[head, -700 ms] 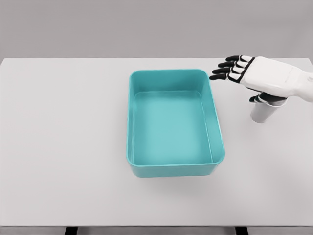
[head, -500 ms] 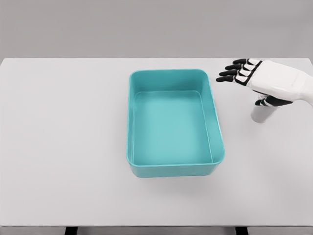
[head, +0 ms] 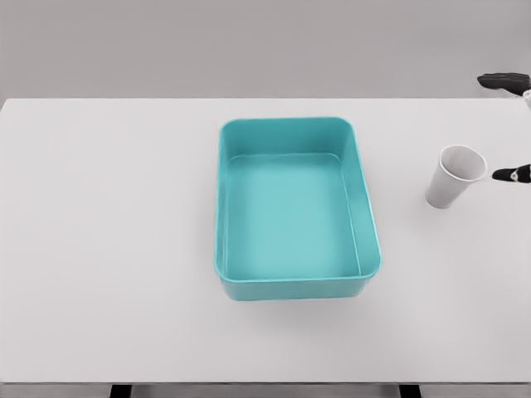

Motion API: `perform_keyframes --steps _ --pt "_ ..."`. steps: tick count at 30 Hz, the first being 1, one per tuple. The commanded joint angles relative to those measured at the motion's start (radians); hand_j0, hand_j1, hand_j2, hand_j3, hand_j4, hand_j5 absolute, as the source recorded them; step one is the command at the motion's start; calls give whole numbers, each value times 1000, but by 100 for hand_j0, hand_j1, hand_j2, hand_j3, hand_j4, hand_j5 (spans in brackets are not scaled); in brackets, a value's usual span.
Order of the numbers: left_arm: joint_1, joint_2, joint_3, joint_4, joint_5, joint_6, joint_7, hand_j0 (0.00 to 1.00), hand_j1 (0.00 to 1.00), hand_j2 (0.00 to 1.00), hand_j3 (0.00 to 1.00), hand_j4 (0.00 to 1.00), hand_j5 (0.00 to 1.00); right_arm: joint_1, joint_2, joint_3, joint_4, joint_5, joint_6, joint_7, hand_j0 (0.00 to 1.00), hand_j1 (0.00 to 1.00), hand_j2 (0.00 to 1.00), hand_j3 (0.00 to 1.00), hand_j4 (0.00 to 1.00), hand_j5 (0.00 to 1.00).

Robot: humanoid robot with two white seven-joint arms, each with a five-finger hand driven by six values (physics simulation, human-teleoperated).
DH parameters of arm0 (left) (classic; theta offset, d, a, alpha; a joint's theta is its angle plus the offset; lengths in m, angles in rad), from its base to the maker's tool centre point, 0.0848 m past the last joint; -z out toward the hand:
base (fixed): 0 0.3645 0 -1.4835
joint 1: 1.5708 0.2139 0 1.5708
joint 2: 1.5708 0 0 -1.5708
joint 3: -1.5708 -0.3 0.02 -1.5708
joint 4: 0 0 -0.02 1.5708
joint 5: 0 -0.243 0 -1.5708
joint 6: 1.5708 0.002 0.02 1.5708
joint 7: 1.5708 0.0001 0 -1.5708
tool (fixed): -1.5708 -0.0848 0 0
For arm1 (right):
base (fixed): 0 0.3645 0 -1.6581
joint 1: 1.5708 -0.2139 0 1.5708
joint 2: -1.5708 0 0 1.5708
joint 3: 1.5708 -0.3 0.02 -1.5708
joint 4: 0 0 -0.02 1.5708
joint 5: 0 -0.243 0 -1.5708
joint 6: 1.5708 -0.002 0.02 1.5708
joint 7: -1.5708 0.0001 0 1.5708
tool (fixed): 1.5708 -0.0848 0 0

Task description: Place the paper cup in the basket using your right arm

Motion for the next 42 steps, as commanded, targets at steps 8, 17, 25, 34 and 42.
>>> perform_keyframes --steps 8,17,25,34,42 --pt "0 0 0 0 0 0 0 100 100 100 100 100 100 58 137 -18 70 -143 276 -1 100 100 100 100 100 100" --pt "0 0 0 0 0 0 0 100 100 100 100 100 100 100 173 -10 170 -143 407 -1 100 100 100 100 100 100" --pt "0 0 0 0 0 0 0 100 100 100 100 100 100 103 231 -9 262 -145 407 -1 100 100 100 100 100 100" --pt "0 0 0 0 0 1 0 100 100 100 100 100 100 68 253 1 368 -145 405 -1 100 100 100 100 100 100" --pt "0 0 0 0 0 0 0 100 100 100 100 100 100 -14 254 57 466 -143 399 -1 100 100 100 100 100 100"
